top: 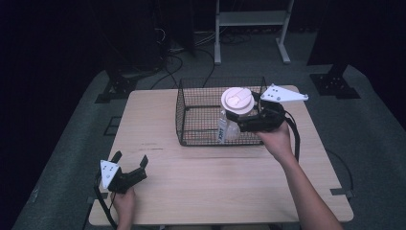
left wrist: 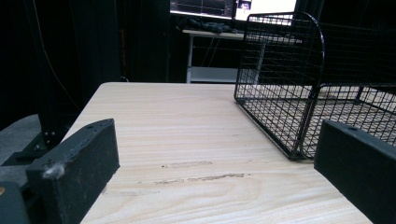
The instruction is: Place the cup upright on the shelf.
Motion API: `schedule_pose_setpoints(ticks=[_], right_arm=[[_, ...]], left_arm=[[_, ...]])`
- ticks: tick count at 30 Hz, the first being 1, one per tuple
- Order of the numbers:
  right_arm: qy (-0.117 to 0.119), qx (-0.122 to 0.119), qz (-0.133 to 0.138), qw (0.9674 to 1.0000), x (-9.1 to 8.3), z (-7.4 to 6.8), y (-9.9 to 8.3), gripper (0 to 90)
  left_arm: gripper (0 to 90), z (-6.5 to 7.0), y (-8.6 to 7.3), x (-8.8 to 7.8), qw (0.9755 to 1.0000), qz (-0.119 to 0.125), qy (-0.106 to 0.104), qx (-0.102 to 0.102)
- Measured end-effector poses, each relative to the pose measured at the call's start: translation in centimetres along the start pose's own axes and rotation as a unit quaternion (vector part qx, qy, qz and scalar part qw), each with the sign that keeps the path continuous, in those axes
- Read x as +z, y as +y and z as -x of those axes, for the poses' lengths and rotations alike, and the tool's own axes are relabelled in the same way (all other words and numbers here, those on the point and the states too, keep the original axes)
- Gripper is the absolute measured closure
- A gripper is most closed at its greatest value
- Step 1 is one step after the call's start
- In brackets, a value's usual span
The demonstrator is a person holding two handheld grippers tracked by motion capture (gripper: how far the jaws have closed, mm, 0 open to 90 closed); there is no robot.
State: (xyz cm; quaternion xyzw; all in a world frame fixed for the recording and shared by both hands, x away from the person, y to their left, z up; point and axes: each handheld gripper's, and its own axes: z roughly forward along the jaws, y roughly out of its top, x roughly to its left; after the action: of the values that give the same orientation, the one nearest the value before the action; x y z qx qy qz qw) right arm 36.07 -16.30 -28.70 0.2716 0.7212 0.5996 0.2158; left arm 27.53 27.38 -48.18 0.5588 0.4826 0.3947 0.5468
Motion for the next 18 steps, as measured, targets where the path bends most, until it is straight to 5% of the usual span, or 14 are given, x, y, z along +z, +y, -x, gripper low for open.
schedule_pose_setpoints(ticks=[18], right_arm=[[-0.035,0.001,-0.025,0.9991,4.6,2.9,2.0,3.7]], left_arm=[[0.0,-0.1,0.0,0.0,1.0000,0.001,0.000,-0.002]])
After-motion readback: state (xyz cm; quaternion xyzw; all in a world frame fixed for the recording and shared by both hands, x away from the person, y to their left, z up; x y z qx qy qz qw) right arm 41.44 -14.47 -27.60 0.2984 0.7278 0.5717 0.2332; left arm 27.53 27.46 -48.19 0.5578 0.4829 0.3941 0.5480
